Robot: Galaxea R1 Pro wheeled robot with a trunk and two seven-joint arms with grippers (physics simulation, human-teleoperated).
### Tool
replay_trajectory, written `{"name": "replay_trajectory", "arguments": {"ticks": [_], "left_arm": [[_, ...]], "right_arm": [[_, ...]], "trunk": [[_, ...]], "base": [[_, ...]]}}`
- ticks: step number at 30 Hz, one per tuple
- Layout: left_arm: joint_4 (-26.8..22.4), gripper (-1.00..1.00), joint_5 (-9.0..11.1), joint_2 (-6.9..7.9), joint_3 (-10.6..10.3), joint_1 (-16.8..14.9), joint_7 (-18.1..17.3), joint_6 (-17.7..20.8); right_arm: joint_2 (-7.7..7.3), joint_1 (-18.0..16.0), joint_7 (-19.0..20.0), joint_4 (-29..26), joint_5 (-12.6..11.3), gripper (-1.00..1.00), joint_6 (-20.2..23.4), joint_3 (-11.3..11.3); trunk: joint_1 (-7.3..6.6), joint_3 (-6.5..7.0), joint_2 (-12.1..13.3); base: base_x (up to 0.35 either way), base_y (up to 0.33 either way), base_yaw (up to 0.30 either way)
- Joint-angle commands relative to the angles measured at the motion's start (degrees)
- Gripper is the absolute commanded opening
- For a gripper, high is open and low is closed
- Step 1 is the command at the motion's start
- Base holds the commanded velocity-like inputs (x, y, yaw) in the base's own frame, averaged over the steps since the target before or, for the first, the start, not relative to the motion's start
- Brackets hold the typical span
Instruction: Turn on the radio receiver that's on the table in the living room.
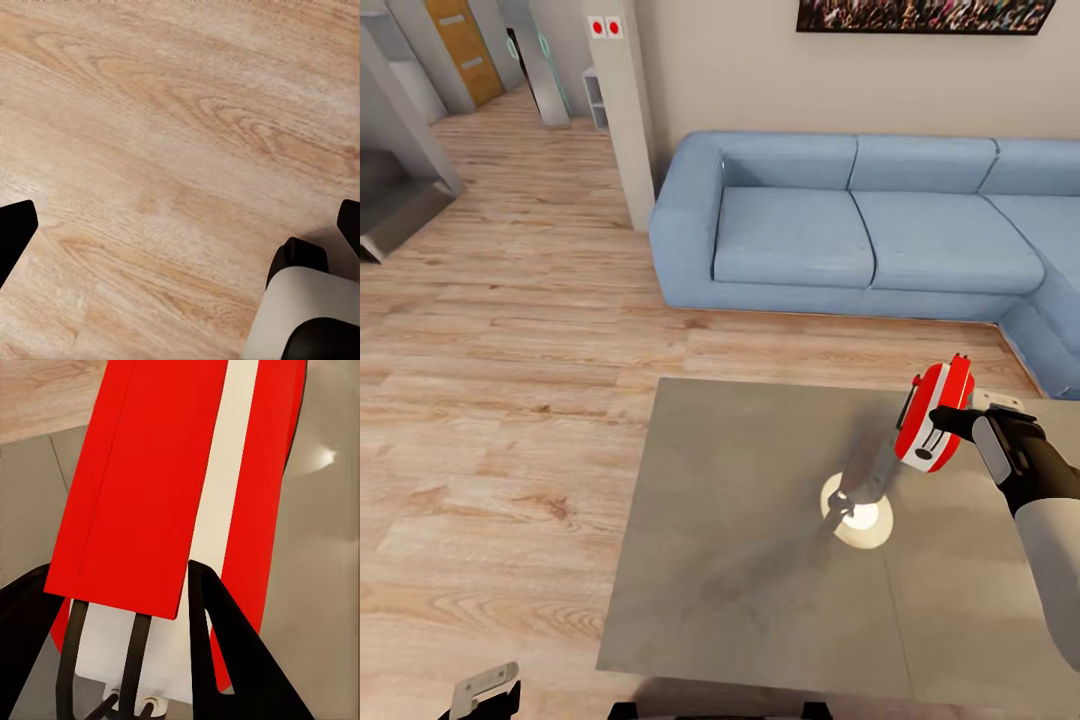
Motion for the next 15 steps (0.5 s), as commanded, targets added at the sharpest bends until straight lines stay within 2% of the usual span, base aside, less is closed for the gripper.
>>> {"name": "replay_trajectory", "arguments": {"ticks": [1, 15], "left_arm": [[0.0, 1.0, 0.0, -0.01, 0.0, 0.0, 0.0, 0.0], [0.0, 1.0, 0.0, 0.01, 0.0, 0.0, -0.1, 0.1]], "right_arm": [[-0.01, 0.0, 0.0, 0.0, 0.2, -1.0, 0.0, 0.0], [0.07, 0.0, 0.2, 0.0, 0.1, -1.0, -0.1, 0.1]], "trunk": [[-0.23, 0.19, 0.4], [-3.3, 2.7, 6.0]], "base": [[0.0, 0.0, 0.0], [0.0, 0.0, 0.0]]}}
